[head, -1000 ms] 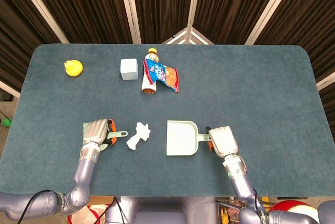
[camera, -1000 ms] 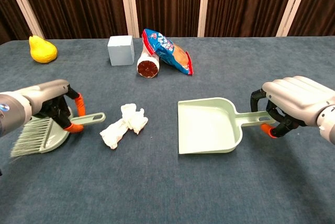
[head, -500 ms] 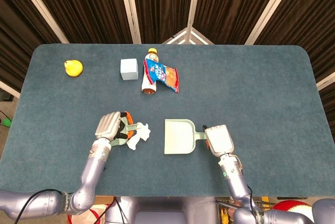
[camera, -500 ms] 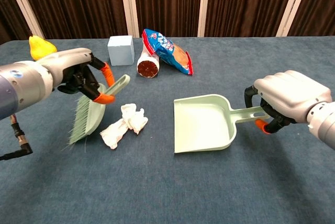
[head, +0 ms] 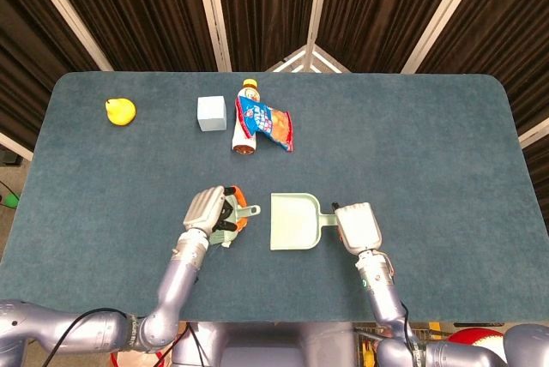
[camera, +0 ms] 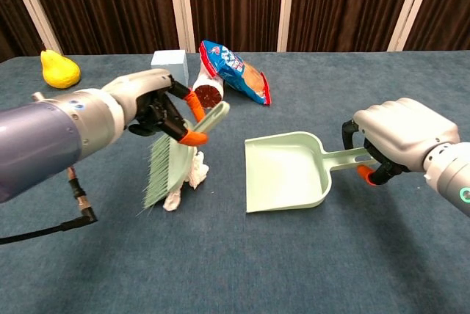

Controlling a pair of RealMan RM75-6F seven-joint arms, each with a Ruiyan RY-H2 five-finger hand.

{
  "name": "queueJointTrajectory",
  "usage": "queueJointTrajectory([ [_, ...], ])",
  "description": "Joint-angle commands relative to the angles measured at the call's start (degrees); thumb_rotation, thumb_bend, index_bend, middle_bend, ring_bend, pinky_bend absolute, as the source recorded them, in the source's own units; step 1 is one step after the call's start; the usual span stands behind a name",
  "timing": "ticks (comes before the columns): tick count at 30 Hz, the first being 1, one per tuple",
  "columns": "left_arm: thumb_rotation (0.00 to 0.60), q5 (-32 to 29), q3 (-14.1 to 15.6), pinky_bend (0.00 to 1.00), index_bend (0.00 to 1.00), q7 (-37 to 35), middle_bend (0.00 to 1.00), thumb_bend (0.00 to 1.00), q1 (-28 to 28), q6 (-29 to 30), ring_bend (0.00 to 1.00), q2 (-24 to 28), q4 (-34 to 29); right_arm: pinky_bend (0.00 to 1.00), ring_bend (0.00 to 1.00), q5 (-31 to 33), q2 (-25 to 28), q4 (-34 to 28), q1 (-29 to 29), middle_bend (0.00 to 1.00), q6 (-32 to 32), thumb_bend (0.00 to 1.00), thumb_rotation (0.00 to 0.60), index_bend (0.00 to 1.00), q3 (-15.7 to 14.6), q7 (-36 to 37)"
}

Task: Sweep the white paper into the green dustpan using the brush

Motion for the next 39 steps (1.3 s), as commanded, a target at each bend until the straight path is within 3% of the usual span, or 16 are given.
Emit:
queueJointTrajectory([
  [1,0.6,0.95,-0.88,1.0,0.78,-1.29,1.0,0.63,-1.23,-0.34,1.0,-2.04,1.67,0.87,0.87,0.13,0.13,-0.05,-0.05,0.86,-0.01,0.48,0.6,0.61,0.0,-0.01],
  [10,0.6,5.3,-5.43,1.0,0.78,-4.67,1.0,0.63,-6.71,-0.97,1.0,-9.61,6.48,0.87,0.87,0.26,0.3,-0.06,-0.46,0.86,-0.15,0.48,0.6,0.61,-0.52,0.61],
  [17,0.6,11.57,-6.88,1.0,0.78,-9.57,1.0,0.63,-7.22,0.69,1.0,-11.29,7.29,0.87,0.87,0.31,0.98,-1.32,-0.38,0.86,-0.04,0.48,0.6,0.61,-0.29,0.38],
  [31,0.6,15.22,-4.99,1.0,0.78,-13.9,1.0,0.63,0.1,1.31,1.0,0.13,-3.02,0.87,0.87,-0.22,1.43,-3.62,-1.15,0.86,1.73,0.48,0.6,0.61,-1.45,-1.55],
  [39,0.6,14.98,-3.93,1.0,0.78,-14.83,1.0,0.63,2.93,0.41,1.0,6.43,-5.76,0.87,0.87,0.1,1.09,-3.41,-1.87,0.86,2.15,0.48,0.6,0.61,-2.22,-1.94],
])
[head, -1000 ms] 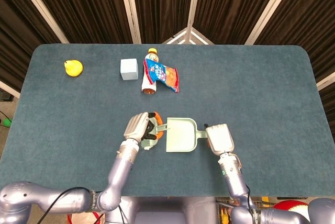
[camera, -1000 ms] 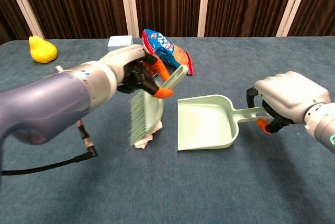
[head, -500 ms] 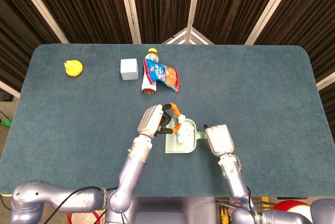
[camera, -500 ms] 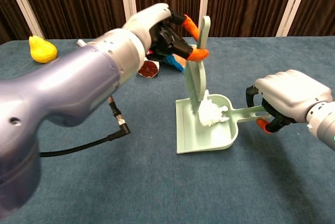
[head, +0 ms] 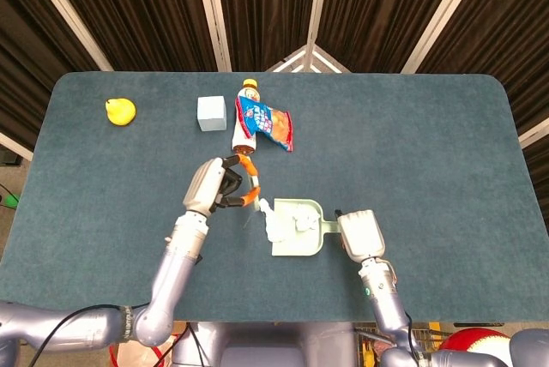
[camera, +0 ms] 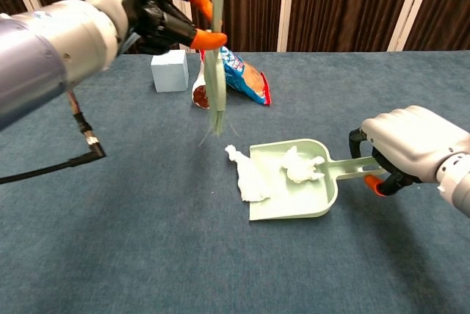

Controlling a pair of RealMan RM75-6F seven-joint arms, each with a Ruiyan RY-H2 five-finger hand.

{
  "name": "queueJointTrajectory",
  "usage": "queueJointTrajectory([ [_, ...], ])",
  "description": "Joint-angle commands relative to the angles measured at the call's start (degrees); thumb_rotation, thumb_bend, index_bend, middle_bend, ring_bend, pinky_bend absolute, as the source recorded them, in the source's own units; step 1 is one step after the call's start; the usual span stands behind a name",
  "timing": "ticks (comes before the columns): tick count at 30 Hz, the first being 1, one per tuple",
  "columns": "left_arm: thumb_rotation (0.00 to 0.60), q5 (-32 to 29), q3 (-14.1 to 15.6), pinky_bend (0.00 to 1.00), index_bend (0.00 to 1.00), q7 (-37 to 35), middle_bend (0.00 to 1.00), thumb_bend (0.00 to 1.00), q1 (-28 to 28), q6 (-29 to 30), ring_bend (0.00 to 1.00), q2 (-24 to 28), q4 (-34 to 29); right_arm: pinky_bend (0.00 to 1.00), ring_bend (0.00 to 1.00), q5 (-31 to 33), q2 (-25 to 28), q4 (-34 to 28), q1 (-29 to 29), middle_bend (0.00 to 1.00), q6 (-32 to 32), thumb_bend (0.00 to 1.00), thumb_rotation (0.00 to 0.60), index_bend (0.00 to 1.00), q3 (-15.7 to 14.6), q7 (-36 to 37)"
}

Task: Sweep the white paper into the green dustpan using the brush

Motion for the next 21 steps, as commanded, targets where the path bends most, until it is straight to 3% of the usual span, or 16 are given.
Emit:
queueJointTrajectory([
  [1,0.6,0.0,1.18,1.0,0.78,-0.35,1.0,0.63,1.45,-0.43,1.0,2.42,-0.86,0.87,0.87,0.09,-0.08,0.24,-0.15,0.86,0.07,0.48,0.6,0.61,-0.12,-0.09],
  [10,0.6,-0.53,3.9,1.0,0.78,-2.19,1.0,0.63,2.84,-1.85,1.0,3.73,1.18,0.87,0.87,-0.03,-1.08,1.32,-0.29,0.86,-0.04,0.48,0.6,0.61,-0.24,-0.01],
  [21,0.6,-0.76,5.18,1.0,0.78,-2.52,1.0,0.63,-0.55,-3.45,1.0,-4.34,6.38,0.87,0.87,0.17,-1.48,0.84,0.15,0.86,-0.65,0.48,0.6,0.61,0.39,-0.4],
])
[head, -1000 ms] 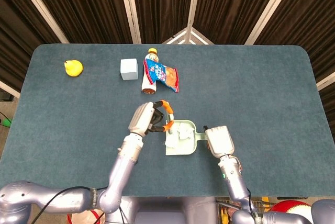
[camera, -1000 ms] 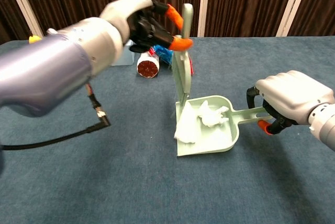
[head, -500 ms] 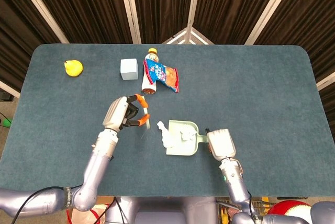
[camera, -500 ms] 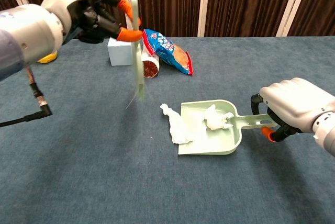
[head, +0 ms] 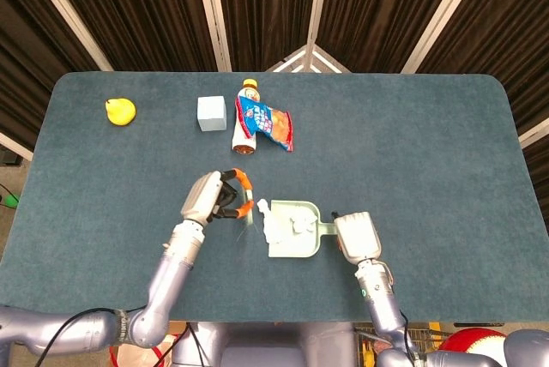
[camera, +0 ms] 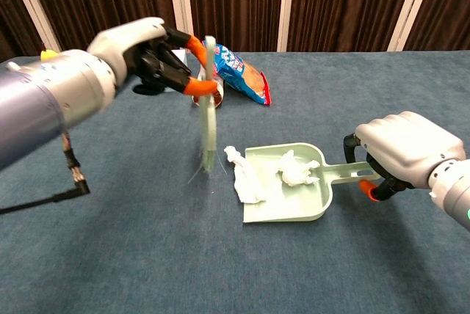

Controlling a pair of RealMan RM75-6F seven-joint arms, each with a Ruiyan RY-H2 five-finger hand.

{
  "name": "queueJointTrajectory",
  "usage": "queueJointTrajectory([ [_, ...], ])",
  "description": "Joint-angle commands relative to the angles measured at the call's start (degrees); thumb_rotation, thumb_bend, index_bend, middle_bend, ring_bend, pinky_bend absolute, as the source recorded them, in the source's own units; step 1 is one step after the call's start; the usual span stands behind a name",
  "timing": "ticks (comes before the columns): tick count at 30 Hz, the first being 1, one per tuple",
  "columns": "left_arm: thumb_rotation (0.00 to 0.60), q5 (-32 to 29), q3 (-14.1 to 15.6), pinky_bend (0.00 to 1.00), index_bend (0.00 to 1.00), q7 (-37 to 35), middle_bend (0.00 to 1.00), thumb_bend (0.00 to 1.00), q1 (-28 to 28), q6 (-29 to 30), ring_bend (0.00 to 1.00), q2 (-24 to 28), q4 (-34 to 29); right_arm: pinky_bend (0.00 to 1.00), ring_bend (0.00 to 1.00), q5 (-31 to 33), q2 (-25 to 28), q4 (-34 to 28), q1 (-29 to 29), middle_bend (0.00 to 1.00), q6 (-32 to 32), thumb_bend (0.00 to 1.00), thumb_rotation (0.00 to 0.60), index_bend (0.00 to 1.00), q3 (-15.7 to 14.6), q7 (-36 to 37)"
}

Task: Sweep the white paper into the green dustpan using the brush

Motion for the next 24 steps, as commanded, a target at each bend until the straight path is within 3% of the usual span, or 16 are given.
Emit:
queueJointTrajectory([
  [1,0.6,-0.91,0.31,1.0,0.78,0.5,1.0,0.63,-1.53,-0.41,1.0,-3.21,2.46,0.87,0.87,0.33,0.16,-0.25,0.11,0.86,-0.19,0.48,0.6,0.61,0.26,-0.17],
  [14,0.6,-2.69,-0.61,1.0,0.78,3.8,1.0,0.62,-5.14,-0.34,1.0,-11.44,9.89,0.87,0.87,1.13,1.28,-1.61,0.33,0.86,-0.31,0.48,0.6,0.61,1.2,0.0],
  [24,0.6,2.42,-2.63,1.0,0.78,1.43,1.0,0.56,-7.74,0.42,1.0,-17.28,13.38,0.87,0.87,1.34,1.94,-1.96,0.27,0.86,-0.32,0.48,0.6,0.61,1.03,0.3],
])
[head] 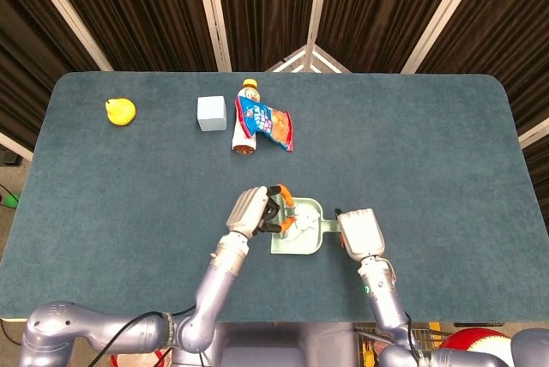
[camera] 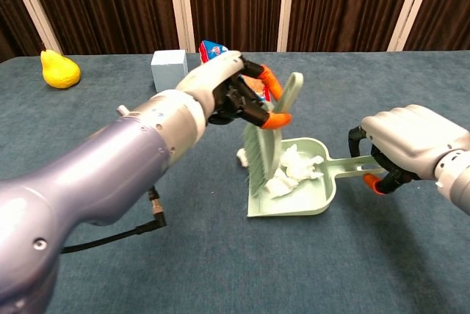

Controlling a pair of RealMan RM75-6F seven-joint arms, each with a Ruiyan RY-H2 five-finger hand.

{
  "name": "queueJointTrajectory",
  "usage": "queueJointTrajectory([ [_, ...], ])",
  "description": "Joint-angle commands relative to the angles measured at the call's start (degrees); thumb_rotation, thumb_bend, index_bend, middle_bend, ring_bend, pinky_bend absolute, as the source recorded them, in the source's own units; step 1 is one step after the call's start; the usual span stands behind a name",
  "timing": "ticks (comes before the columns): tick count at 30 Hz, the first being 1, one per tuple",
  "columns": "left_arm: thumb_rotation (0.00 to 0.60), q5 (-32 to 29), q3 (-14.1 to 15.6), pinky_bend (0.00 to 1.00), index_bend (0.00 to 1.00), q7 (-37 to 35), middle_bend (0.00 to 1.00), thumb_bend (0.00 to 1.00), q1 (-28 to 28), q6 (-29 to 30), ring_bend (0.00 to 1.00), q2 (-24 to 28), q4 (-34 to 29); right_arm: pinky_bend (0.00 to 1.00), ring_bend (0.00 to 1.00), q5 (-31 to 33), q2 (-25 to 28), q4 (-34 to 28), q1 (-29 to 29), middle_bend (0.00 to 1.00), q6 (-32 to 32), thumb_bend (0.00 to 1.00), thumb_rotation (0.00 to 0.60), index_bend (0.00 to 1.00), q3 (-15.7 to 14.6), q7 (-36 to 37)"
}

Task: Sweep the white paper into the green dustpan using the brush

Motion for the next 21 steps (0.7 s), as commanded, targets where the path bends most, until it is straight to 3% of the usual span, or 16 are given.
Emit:
queueJointTrajectory([
  [1,0.6,1.27,-1.34,1.0,0.78,-1.03,1.0,0.55,-1.14,0.54,1.0,-2.27,1.32,0.87,0.87,0.05,0.0,0.15,0.15,0.86,-0.07,0.48,0.6,0.61,0.14,-0.07],
  [9,0.6,5.48,-2.57,1.0,0.78,-4.11,1.0,0.53,-1.48,1.86,1.0,-4.35,-0.1,0.87,0.87,-0.47,0.07,-0.1,-0.28,0.86,0.45,0.48,0.6,0.61,-0.55,0.48],
  [21,0.6,8.38,-1.74,1.0,0.78,-6.99,1.0,0.53,1.96,1.96,1.0,-0.26,-4.28,0.87,0.87,-0.99,0.43,0.47,-0.75,0.86,0.5,0.48,0.6,0.61,-0.98,1.42],
])
